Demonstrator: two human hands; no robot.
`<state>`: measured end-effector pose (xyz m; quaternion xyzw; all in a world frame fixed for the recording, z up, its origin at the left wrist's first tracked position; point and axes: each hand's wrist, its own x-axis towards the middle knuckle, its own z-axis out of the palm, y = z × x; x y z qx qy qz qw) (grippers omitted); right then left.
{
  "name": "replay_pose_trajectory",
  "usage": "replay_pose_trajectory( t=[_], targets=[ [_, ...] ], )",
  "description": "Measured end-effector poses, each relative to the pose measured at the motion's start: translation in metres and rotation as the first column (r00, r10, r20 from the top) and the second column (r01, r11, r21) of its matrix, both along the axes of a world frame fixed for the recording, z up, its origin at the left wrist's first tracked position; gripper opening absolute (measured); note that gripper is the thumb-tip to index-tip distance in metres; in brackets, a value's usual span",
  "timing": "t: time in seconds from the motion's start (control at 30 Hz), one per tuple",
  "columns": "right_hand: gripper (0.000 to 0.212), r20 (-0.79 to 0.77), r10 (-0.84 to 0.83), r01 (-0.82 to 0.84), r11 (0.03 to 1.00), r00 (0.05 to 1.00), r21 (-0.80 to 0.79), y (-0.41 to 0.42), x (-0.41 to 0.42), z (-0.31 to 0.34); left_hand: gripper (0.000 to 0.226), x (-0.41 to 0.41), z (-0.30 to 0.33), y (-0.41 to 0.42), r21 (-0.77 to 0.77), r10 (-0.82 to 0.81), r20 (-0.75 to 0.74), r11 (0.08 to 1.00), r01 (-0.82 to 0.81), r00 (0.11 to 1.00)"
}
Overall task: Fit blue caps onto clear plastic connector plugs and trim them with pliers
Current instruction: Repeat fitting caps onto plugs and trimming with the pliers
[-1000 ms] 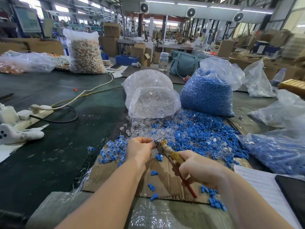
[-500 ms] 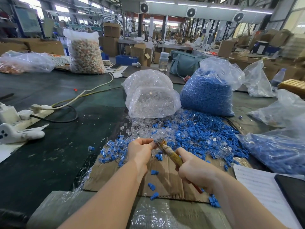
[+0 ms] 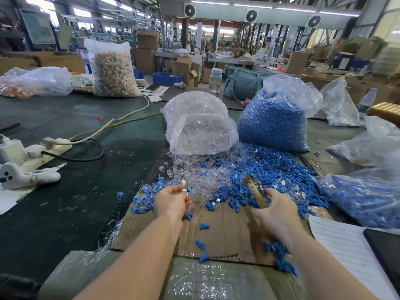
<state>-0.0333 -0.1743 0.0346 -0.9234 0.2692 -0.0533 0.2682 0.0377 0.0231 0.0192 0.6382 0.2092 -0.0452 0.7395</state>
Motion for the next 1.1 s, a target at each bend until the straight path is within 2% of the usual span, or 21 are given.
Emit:
replay_pose_trajectory(
  t=[0.07, 0.17, 0.3, 0.47, 0.6, 0.77, 0.9, 1.1],
  targets=[
    [0.064, -0.046, -0.053, 0.047, 0.990, 0.997, -0.131, -0.011, -0.001, -0.004, 0.023, 0.001, -0.002, 0.002, 0.018, -0.006, 0.002, 1.000, 0.006, 1.000],
    [0.057, -0.088, -0.088, 0.061, 0.961, 0.992, -0.269, -0.025, -0.003, -0.012, 0.045, 0.000, -0.004, 0.003, 0.069, -0.073, 0.024, 0.995, 0.071, 0.997],
    [0.064, -0.094, -0.076, 0.037, 0.931, 0.993, -0.362, -0.033, -0.005, -0.020, 0.048, -0.006, -0.007, -0.001, 0.232, -0.176, 0.114, 0.962, 0.146, 0.978],
    [0.065, -0.096, -0.041, -0.008, 0.885, 0.994, -0.466, -0.033, -0.003, -0.025, 0.042, -0.024, -0.023, -0.012, 0.595, -0.352, 0.330, 0.798, 0.096, 0.876],
    [0.065, -0.142, -0.054, -0.027, 0.857, 0.988, -0.515, -0.033, -0.001, -0.027, 0.037, -0.035, -0.036, -0.019, 0.737, -0.490, 0.410, 0.675, 0.038, 0.769],
    [0.061, -0.156, -0.084, -0.022, 0.817, 0.984, -0.576, -0.023, 0.002, -0.026, 0.037, -0.040, -0.044, -0.022, 0.838, -0.618, 0.401, 0.546, 0.002, 0.676],
    [0.039, -0.004, 0.169, -0.133, 0.760, 0.986, -0.636, -0.004, 0.007, -0.031, 0.035, -0.041, -0.049, -0.023, 0.867, -0.654, 0.393, 0.498, -0.024, 0.646],
    [0.052, -0.077, 0.243, -0.243, 0.789, 0.967, -0.564, 0.008, 0.017, -0.044, 0.032, -0.041, -0.052, -0.021, 0.873, -0.643, 0.389, 0.487, -0.040, 0.660]
  ],
)
